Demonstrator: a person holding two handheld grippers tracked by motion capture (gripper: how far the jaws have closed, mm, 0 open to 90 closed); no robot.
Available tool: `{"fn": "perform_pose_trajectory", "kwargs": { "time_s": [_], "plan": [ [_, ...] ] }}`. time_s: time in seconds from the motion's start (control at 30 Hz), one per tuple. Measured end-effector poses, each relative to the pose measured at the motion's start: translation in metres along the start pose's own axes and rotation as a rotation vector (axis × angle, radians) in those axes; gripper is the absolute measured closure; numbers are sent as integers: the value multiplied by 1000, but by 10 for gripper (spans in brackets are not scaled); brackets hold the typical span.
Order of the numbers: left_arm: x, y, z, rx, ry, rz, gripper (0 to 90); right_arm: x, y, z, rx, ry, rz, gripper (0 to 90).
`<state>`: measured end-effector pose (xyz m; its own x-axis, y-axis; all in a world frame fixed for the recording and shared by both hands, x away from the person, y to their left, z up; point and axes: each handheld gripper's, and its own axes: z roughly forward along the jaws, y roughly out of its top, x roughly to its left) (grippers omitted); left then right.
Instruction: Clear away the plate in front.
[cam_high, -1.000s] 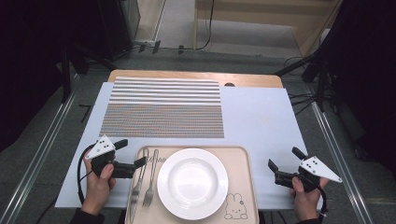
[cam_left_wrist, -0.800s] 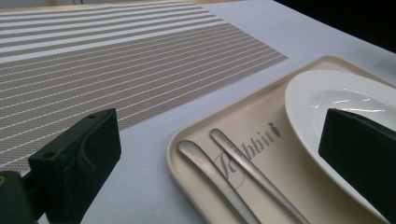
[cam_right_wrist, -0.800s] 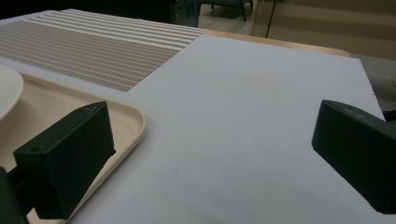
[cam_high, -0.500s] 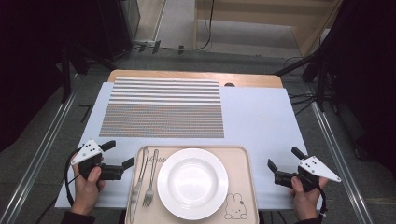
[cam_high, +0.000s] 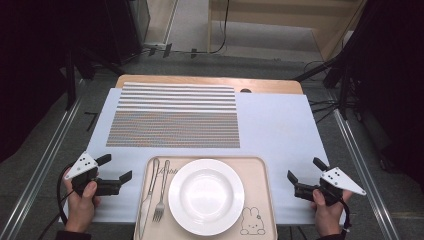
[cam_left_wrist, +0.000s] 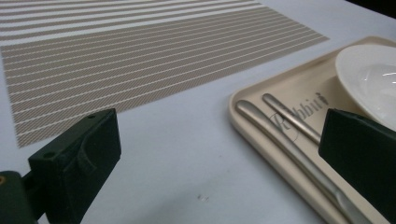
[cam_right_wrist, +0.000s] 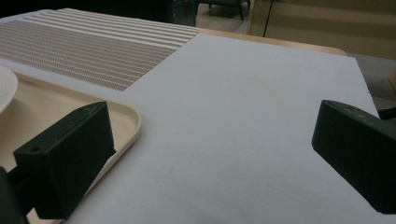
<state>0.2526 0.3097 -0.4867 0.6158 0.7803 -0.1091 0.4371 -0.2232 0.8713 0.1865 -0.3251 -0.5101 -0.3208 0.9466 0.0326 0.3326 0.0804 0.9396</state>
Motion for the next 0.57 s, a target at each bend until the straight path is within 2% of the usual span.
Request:
{"fn": "perform_pose_trajectory", "kwargs": {
  "time_s": [0.23, 0.43, 0.57],
  "plan": [
    [11, -7, -12, -14, 23, -14, 0, -1, 0, -1, -1, -6, -2, 0],
    [13, -9, -16, -51, 4, -20, 0, -1, -1, 0, 1, -8, 1, 0],
    [12, -9, -15, -45, 6, -16, 0, -1, -1, 0, 2, -10, 1, 0]
  ]
}}
